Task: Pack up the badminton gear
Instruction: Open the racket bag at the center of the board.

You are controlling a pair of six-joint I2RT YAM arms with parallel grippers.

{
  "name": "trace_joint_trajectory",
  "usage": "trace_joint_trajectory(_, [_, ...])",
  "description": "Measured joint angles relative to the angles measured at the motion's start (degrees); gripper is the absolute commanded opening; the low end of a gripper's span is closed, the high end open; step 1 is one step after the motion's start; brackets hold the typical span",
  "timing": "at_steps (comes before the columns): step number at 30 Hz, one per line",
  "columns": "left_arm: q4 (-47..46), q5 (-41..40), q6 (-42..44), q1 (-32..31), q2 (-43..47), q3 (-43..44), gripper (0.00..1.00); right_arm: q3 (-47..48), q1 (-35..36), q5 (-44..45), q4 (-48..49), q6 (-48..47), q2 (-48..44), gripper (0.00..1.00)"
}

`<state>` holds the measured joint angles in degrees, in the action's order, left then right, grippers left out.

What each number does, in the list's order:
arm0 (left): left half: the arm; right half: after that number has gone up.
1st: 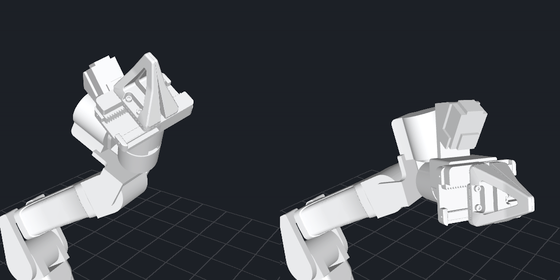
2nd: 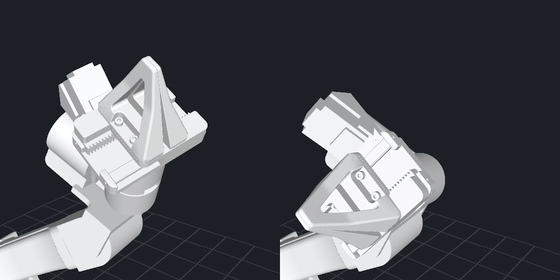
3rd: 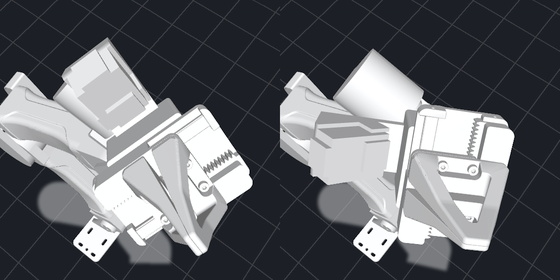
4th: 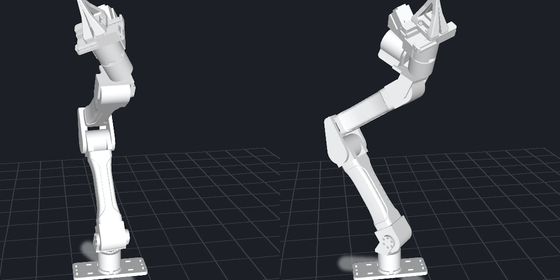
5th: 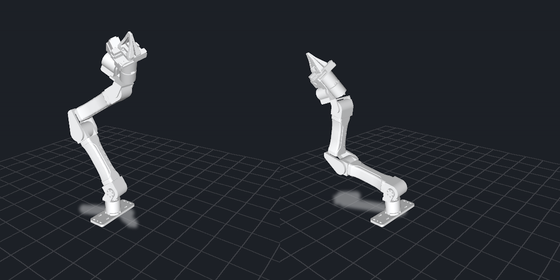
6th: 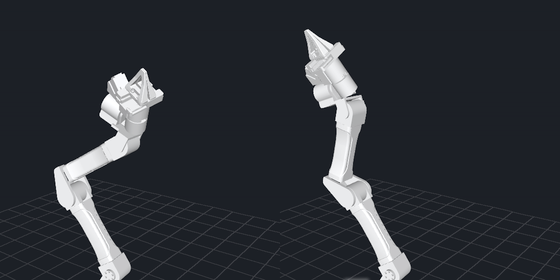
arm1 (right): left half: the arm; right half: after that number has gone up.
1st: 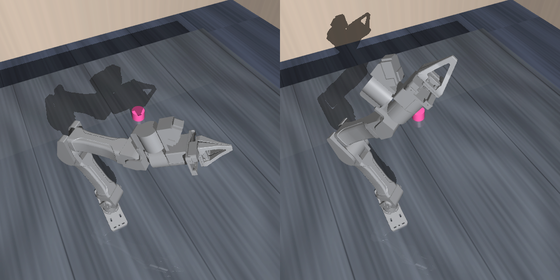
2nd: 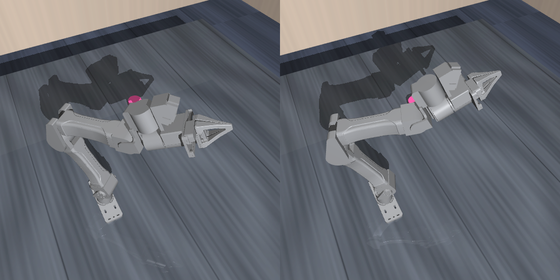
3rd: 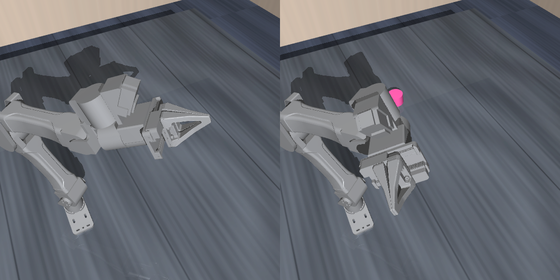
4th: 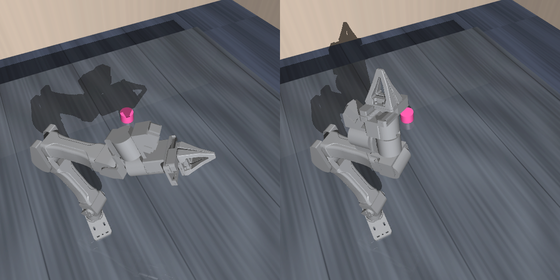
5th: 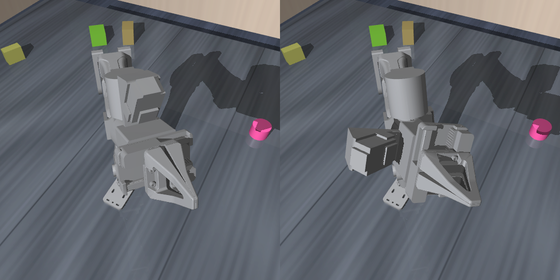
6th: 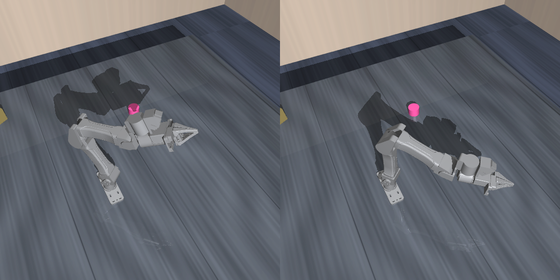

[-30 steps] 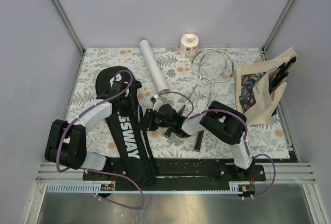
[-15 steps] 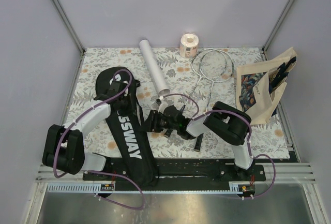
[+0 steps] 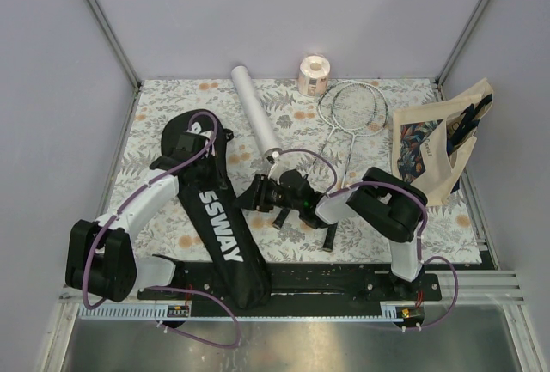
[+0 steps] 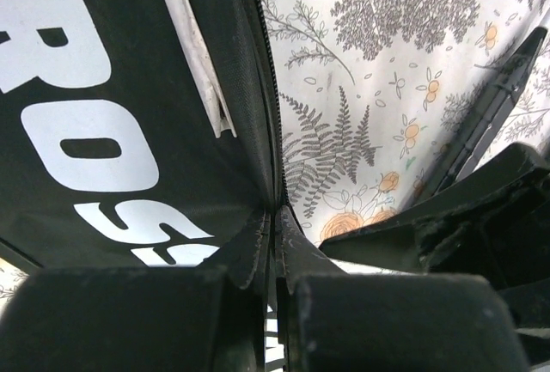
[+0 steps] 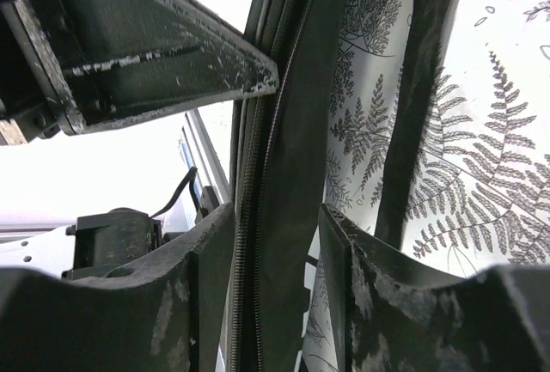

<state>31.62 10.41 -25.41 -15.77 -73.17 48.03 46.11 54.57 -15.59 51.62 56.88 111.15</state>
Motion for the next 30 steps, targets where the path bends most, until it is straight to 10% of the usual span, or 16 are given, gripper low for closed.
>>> trace_joint_trajectory(17, [1.20, 3.65, 1.84, 0.00, 1.38, 0.15, 0.00, 4.98, -1.38, 1.05, -1.97, 0.15, 0.28, 0.52])
trace_joint_trajectory(22, [0.72, 4.68, 1.57, 0.00, 1.84, 0.15, 0.00, 6.32, -1.38, 1.03, -2.25, 0.48, 2.14, 0.36])
trace_joint_trajectory(30, [0.83, 4.79, 1.60, 0.00, 1.84, 0.15, 0.00, 5.75, -1.38, 1.09, -1.51, 1.68, 2.71, 0.47])
